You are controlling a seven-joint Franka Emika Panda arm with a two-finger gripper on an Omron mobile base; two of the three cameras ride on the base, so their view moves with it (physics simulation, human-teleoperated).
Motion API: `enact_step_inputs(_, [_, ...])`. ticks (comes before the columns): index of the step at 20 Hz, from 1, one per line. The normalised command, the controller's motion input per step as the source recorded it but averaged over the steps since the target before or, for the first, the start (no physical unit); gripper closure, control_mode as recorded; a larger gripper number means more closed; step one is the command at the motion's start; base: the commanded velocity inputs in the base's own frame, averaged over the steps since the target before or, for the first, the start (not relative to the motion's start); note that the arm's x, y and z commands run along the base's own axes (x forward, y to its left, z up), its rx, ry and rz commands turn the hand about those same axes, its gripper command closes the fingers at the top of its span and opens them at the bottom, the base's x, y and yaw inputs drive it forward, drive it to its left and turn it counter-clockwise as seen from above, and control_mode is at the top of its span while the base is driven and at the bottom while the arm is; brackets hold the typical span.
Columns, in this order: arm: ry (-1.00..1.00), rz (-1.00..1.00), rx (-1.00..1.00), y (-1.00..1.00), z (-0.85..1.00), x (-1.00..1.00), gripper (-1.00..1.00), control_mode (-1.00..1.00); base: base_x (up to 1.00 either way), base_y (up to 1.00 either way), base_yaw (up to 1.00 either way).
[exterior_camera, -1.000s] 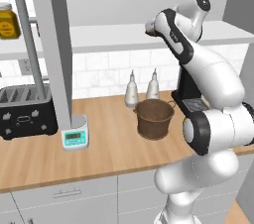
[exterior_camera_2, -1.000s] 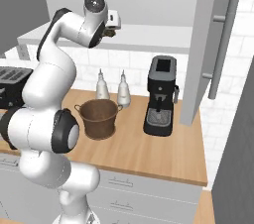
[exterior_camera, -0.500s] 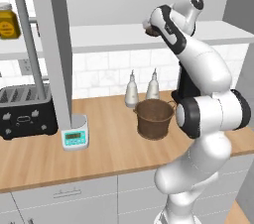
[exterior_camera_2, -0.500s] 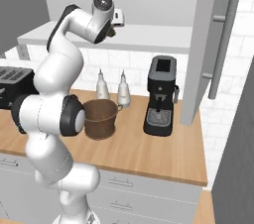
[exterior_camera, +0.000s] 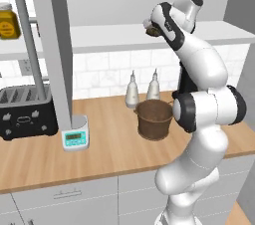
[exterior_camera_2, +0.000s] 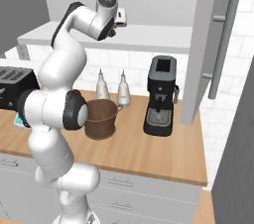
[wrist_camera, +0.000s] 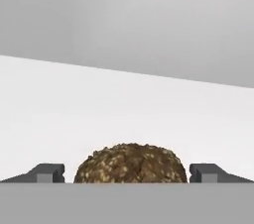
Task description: Open the cabinet, pick up the bread from the cabinet and place it in the basket. Then move the basket to the dining counter.
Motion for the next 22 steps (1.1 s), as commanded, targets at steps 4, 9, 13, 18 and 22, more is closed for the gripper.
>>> enact_step_inputs(4, [0.02, 0.01, 0.0, -0.08, -0.12, -0.01, -1.0, -1.0, 0.0, 0.0, 0.0])
enact_step_inputs(9, [0.01, 0.03, 0.0, 0.0, -0.32, -0.25, -1.0, -1.0, 0.0, 0.0, 0.0])
enact_step_inputs(13, [0.0, 0.03, 0.0, 0.02, -0.26, -0.01, -1.0, -1.0, 0.0, 0.0, 0.0])
enact_step_inputs(18, [0.0, 0.04, 0.0, 0.08, -0.16, 0.27, -1.0, -1.0, 0.0, 0.0, 0.0])
enact_step_inputs(22, [0.0, 0.05, 0.0, 0.12, -0.36, 0.06, 1.0, -1.0, 0.0, 0.0, 0.0])
